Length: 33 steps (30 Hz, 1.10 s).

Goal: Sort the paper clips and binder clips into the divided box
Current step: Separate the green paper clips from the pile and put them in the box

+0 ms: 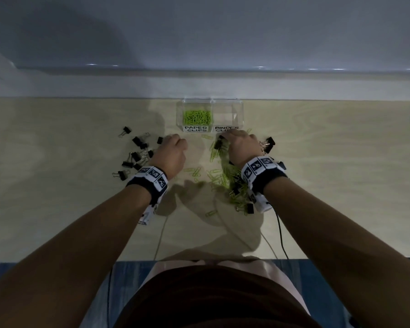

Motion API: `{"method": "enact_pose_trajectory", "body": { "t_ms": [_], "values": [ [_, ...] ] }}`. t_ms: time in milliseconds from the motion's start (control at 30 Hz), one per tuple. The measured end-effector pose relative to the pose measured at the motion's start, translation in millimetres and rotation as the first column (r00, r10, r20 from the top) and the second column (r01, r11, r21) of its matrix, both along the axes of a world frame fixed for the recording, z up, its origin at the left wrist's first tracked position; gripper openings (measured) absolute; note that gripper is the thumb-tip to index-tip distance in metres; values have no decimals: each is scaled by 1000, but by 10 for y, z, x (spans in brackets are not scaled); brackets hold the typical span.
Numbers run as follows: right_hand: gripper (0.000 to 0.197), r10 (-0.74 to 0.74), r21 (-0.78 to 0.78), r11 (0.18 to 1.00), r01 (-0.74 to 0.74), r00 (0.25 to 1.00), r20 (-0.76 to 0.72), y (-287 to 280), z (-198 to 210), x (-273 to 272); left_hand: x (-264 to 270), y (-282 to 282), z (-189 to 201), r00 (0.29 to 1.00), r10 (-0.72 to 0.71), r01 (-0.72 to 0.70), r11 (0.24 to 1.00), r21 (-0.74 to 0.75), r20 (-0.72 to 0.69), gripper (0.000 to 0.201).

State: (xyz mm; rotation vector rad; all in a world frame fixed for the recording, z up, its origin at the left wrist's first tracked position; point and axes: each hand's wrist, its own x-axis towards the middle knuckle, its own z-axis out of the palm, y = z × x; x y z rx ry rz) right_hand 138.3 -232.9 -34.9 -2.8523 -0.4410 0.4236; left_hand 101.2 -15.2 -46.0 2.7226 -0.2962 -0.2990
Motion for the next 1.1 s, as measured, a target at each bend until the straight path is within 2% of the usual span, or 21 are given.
{"method": "enact_pose_trajectory", "body": {
  "t_ms": [67,167,267,467,700,800,900,1000,1100],
  "values": [
    [54,5,-21,1000,-5,1000,-29,-29,-27,-45,29,-189,45,999,-39,39,999,-31,17,29],
    [50,29,-37,999,-31,999,-36,-111,-69,-175,68,-520,66,996,-78,73,993,-88,-45,39],
    [44,45,-16,999,-45,998,-33,-190,-102,-257,78,-727,1,991,-105,97,992,-84,-89,43],
    [24,-25,116,993,23,1000,13,-155,-94,-214,112,-788,-64,995,-31,23,997,-77,-92,29],
    [29,-44,114,992,47,999,-21,-41,-94,-256,127,-803,-47,991,58,-79,983,-165,-123,27],
    [25,-27,211,977,31,999,-23,-67,-88,-289,105,-804,-20,984,65,-92,983,-156,-168,31],
    [15,6,296,955,-14,1000,25,-131,-92,-325,62,-748,11,984,51,-76,987,-142,-173,25],
    [24,-46,364,931,18,997,69,-309,-80,-336,21,-650,24,989,37,-60,985,-161,-141,18],
    [27,-162,376,921,104,979,126,-588,-74,-314,7,-556,16,991,53,-74,983,-170,-126,18]
  ]
}}
